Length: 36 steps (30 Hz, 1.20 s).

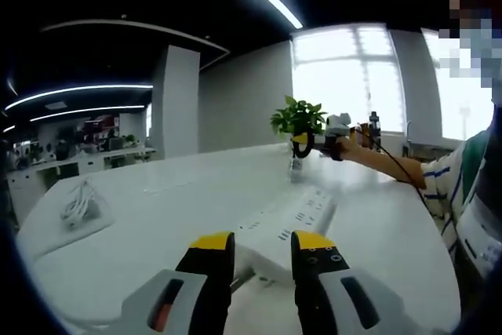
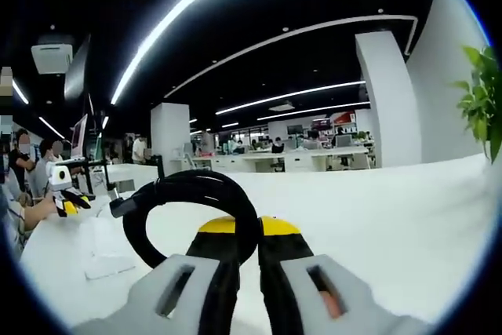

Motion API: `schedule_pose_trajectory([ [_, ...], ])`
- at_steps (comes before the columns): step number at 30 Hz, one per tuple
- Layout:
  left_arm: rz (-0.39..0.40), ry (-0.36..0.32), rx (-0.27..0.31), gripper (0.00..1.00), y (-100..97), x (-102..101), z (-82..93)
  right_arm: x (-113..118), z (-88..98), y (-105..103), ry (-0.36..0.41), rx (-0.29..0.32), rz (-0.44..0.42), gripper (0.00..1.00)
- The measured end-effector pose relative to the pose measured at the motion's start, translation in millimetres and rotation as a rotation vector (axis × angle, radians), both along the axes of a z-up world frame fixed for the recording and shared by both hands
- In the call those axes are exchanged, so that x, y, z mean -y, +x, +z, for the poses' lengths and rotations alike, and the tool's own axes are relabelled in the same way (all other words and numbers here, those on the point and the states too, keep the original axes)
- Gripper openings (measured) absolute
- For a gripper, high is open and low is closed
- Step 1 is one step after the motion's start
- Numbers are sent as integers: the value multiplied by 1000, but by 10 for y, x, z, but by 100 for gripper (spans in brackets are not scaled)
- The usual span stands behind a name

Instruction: Straighten the power strip on the desk, plug the charger into it

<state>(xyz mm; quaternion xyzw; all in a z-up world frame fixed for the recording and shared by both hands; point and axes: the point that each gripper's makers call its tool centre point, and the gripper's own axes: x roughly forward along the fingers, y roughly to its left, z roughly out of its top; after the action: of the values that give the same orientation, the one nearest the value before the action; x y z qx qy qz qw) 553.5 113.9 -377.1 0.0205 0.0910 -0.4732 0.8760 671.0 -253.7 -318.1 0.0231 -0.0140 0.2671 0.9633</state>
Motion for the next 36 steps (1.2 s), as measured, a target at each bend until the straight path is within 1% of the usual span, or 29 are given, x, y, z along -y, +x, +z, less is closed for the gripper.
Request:
schedule_pose_trajectory([
  [8, 3, -2, 0, 28, 11, -13, 8, -55, 141, 8, 33, 20, 45, 6],
  [14, 2, 1, -2, 28, 15, -8, 0, -324, 222, -86, 25, 45, 89, 6],
  [18, 3, 4, -3, 28, 13, -9, -6, -504, 233, -161, 13, 57, 119, 6],
  [22, 0, 0, -1, 28, 6, 0, 5, -533, 273, -134, 8, 56, 133, 6],
  [24, 0, 2, -1, 28, 6, -2, 4, -596, 293, -155, 2, 64, 142, 6],
  [28, -4, 0, 2, 28, -8, 3, 13, -708, 378, -215, 20, 78, 163, 6],
  [33, -12, -1, 1, 28, -31, 15, 14, -817, 540, -306, 55, 102, 207, 6],
  [36, -15, 2, 3, 28, -42, 27, 12, -963, 634, -403, 74, 112, 248, 6],
])
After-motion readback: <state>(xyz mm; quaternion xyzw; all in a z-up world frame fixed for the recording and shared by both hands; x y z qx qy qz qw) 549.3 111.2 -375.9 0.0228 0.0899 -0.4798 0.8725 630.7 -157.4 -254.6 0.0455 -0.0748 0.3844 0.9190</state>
